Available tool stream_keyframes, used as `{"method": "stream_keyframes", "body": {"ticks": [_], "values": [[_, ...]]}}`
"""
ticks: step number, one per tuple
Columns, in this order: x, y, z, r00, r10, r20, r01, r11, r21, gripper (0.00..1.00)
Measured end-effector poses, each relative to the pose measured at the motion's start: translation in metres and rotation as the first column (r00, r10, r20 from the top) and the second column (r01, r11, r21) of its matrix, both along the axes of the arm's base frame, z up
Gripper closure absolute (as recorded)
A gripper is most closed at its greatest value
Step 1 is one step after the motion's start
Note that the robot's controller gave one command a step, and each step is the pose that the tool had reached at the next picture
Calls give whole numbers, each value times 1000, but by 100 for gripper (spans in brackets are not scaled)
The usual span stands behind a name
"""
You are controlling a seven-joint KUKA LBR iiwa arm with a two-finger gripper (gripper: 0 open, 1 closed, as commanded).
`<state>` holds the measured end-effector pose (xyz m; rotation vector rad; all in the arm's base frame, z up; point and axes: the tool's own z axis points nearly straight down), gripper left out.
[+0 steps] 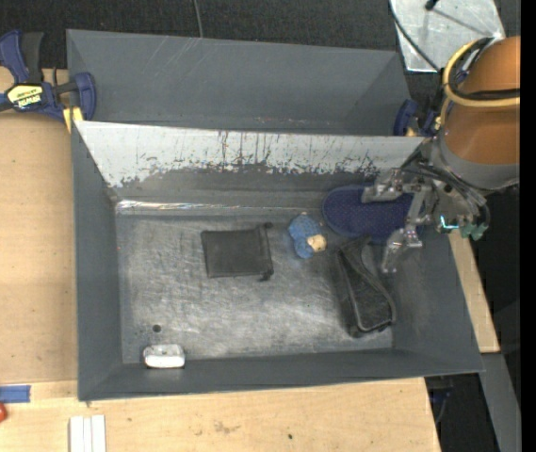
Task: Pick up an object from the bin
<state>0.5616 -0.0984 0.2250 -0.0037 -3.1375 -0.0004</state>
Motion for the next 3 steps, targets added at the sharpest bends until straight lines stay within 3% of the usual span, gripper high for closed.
{"method": "stream_keyframes", "body": {"ticks": [1,2,3], "values": [[45,-12,-104,997,77,6,-77,997,0,0],[49,-7,-107,1000,23,16,-23,1000,-4,0],[53,0,-111,999,38,24,-38,999,-1,0]]}}
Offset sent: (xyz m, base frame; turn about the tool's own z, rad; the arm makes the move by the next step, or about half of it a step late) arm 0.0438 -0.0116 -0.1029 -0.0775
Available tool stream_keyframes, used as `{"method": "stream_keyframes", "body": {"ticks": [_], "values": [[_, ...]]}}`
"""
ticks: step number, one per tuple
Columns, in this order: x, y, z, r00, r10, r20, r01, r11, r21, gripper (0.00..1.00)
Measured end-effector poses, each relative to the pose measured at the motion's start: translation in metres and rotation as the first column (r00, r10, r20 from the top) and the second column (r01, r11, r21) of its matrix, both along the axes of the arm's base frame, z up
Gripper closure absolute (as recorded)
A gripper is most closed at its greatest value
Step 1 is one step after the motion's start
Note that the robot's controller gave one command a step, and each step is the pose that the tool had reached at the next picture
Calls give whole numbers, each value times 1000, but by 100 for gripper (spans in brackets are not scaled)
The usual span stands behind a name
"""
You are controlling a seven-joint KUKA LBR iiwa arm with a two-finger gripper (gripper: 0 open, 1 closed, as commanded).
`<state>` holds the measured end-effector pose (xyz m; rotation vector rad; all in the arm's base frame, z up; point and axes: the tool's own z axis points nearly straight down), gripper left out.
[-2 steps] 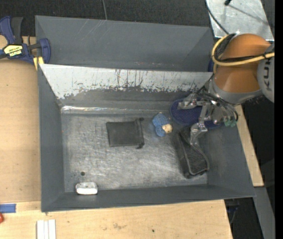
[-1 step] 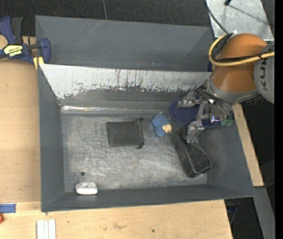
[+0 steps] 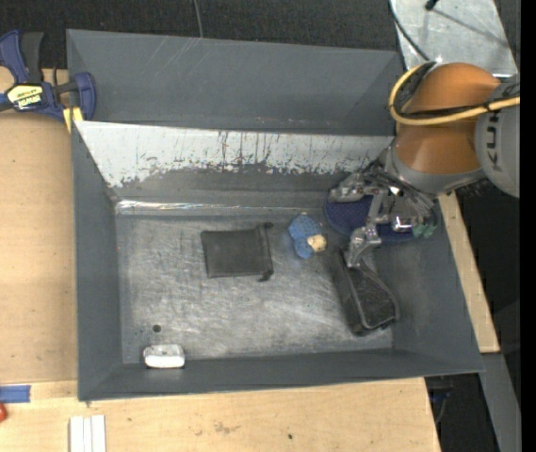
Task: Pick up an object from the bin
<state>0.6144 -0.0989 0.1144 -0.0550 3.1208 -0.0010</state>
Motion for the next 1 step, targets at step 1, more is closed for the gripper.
{"method": "stream_keyframes", "body": {"ticks": [1], "values": [[-18,70,-30,923,-384,-20,384,923,4,0]]}}
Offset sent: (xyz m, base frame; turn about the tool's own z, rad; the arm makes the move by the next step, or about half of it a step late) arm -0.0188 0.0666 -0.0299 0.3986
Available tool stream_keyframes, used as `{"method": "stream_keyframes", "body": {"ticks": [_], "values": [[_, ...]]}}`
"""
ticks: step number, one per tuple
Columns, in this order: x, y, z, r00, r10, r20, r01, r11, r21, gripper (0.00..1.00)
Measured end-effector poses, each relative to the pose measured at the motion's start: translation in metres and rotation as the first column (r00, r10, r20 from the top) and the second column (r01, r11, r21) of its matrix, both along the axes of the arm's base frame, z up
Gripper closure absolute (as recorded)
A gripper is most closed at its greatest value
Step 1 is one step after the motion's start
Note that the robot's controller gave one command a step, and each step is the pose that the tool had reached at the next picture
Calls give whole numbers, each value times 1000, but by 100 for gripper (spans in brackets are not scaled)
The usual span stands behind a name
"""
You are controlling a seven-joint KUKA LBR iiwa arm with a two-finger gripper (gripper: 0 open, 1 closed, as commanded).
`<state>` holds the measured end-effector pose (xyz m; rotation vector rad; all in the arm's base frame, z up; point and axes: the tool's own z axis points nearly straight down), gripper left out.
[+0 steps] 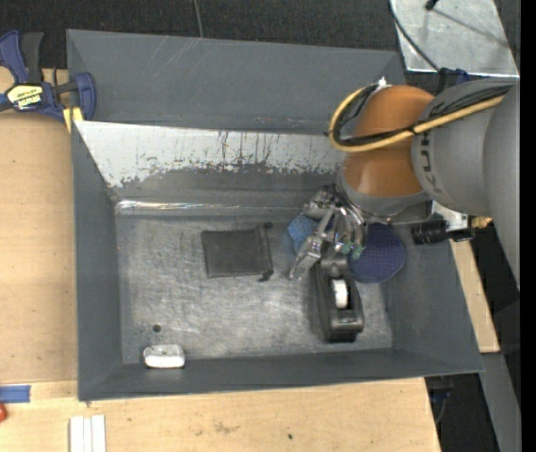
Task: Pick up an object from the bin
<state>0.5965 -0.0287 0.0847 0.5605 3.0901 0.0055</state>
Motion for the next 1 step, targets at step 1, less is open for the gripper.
{"method": "stream_keyframes", "body": {"ticks": [1], "values": [[1,-3,1,1000,-1,2,1,1000,-3,100]]}}
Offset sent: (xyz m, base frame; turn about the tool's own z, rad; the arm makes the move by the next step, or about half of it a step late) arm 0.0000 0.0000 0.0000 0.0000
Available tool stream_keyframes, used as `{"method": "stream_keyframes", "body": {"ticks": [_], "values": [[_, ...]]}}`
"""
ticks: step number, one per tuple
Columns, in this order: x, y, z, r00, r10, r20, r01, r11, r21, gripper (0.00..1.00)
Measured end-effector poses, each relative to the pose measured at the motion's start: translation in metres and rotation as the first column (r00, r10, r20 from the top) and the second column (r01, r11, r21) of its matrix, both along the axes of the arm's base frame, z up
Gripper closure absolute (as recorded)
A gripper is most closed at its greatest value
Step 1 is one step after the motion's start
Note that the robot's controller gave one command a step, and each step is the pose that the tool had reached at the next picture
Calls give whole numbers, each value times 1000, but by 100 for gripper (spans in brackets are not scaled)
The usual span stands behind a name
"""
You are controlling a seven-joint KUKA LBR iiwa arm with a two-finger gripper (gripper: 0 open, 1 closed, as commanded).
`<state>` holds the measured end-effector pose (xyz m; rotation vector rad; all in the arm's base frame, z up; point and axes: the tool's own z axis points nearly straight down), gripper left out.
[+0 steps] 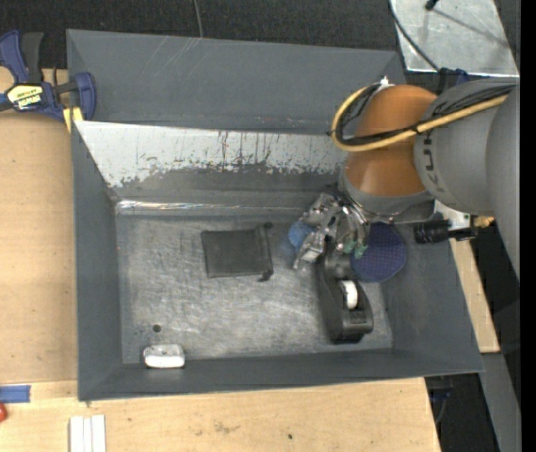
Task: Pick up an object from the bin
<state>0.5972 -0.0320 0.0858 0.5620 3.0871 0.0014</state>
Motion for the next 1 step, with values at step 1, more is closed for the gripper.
{"method": "stream_keyframes", "body": {"ticks": [1], "values": [[12,1,152,976,216,8,-215,976,-4,100]]}}
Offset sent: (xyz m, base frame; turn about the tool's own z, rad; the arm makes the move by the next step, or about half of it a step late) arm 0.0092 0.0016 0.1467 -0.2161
